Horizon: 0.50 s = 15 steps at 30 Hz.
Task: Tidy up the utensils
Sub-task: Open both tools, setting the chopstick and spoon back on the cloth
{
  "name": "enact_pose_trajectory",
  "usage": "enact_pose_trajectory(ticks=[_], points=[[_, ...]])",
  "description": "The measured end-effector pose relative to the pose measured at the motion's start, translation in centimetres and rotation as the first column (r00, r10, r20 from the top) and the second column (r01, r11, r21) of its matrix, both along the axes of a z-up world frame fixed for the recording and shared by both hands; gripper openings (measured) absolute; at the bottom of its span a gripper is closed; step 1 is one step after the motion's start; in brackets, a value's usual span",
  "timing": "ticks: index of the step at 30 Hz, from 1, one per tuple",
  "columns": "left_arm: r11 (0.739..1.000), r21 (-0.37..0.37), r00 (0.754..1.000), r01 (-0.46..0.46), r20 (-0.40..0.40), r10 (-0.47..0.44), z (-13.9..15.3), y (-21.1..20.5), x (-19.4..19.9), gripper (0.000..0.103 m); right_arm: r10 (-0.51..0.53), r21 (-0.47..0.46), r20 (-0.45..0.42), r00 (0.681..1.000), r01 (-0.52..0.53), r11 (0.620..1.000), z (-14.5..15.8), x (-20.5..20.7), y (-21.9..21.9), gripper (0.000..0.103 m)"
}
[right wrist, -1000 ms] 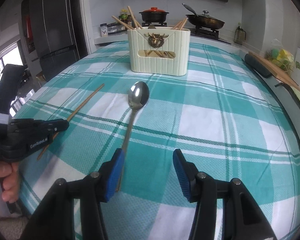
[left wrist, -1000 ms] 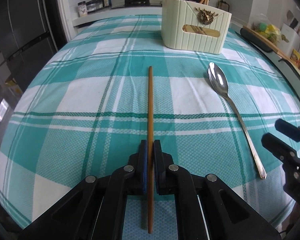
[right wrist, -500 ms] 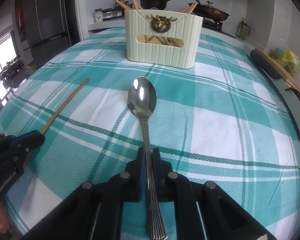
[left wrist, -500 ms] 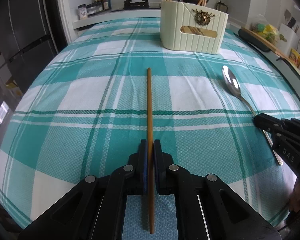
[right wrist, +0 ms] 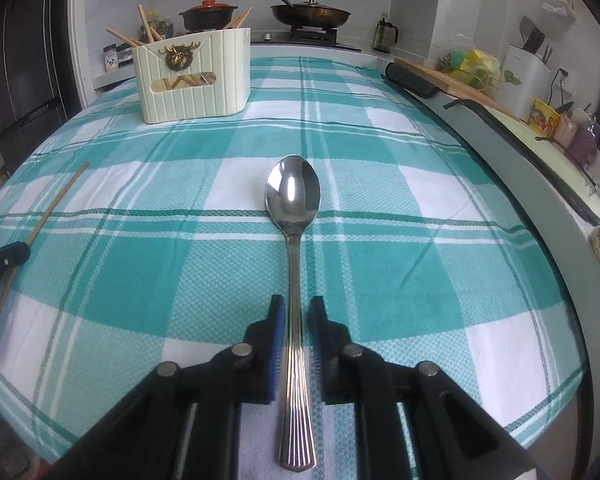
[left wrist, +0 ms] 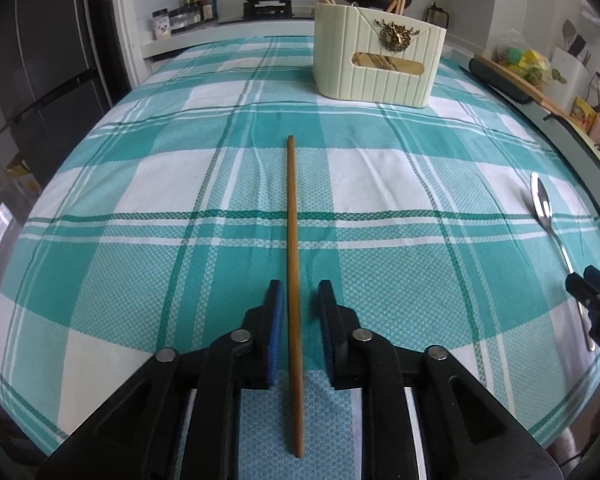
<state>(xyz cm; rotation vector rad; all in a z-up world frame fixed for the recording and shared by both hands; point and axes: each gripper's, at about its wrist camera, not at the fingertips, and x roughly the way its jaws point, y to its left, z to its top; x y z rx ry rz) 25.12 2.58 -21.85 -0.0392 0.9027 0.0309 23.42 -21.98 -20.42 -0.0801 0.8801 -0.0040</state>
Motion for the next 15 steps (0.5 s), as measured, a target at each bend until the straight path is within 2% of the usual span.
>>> enact_pose_trajectory(ticks=[1,2,6,15], points=[[1.000,-0.004,1.000,0.001,0.001,-0.001,0.1,0.0,-0.2,0.045,0.003,0.013,0.010,1.000,-0.003,1.000,0.1,-0.2,-0.1,0.053],[1.000,-0.007,1.000,0.003,0.005,-0.003,0.3,0.0,-0.4,0.050,0.003,0.021,0.023,1.000,-0.004,1.000,0.3,-0.3,-0.2,0.061],[1.000,-0.003,1.000,0.014,0.009,-0.014,0.8,0.0,-1.0,0.063,0.031,0.040,0.015,0.999,-0.032,0.999,0.3,0.2,-0.1,0.061],[1.000,0.004,1.000,-0.005,-0.007,0.005,0.7,0.5,-1.0,0.066,0.043,0.037,-0.013,0.999,-0.043,0.998,-0.5,0.6,0.0,0.062]])
